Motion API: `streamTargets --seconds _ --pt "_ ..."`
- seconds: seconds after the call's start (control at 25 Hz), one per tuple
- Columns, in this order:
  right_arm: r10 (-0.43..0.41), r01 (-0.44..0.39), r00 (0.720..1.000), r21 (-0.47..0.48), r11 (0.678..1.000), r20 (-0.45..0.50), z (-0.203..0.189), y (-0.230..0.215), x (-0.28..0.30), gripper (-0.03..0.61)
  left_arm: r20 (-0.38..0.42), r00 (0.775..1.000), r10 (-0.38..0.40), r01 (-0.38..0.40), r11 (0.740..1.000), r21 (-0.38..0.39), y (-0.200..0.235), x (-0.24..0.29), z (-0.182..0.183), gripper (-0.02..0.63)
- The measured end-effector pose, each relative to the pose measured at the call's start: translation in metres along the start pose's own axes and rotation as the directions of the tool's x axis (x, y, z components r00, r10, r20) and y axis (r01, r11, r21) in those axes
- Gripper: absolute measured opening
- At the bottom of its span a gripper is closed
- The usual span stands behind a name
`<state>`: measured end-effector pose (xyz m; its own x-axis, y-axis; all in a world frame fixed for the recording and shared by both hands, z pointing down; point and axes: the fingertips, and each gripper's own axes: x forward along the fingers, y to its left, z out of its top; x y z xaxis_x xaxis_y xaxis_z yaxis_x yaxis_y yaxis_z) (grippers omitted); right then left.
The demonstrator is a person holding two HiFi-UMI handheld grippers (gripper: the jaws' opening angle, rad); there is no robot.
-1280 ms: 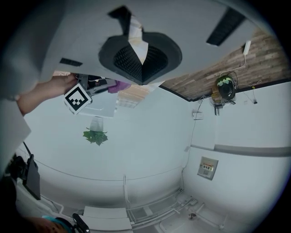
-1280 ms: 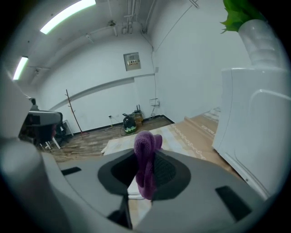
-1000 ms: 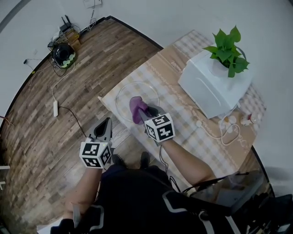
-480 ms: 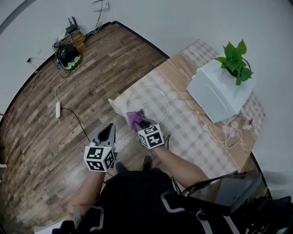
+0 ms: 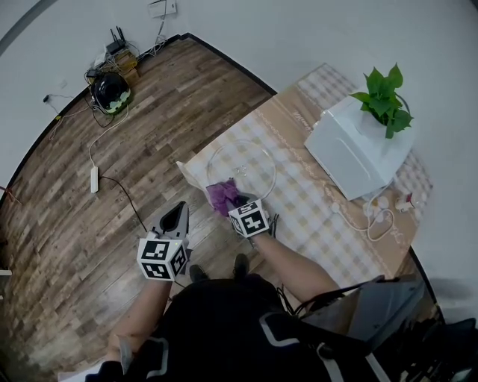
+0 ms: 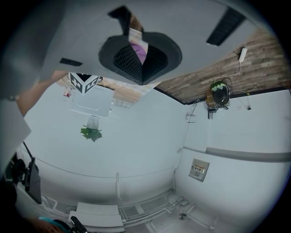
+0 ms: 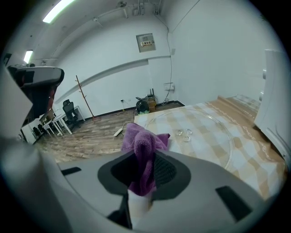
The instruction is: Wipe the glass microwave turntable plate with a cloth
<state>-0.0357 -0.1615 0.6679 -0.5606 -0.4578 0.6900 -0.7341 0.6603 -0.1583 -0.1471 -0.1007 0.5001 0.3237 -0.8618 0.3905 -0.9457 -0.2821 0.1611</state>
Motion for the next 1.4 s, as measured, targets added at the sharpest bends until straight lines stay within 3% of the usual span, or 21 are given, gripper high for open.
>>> streamTargets --seconds 0.68,1.4 --pt "-0.057 0.057 0.998 0.056 0.997 0.002 -0.012 -0.057 -0.025 0.081 -0.014 0.999 -0.036 0.037 0.998 0.045 -0.041 0.024 0.008 0.003" --pt "-0.149 0.145 0.989 0.121 0.982 0.021 -0.016 -0.134 -0.054 0.081 -0.032 0.999 -0.041 0.042 0.999 0.032 -0.069 0.045 0.002 0.003"
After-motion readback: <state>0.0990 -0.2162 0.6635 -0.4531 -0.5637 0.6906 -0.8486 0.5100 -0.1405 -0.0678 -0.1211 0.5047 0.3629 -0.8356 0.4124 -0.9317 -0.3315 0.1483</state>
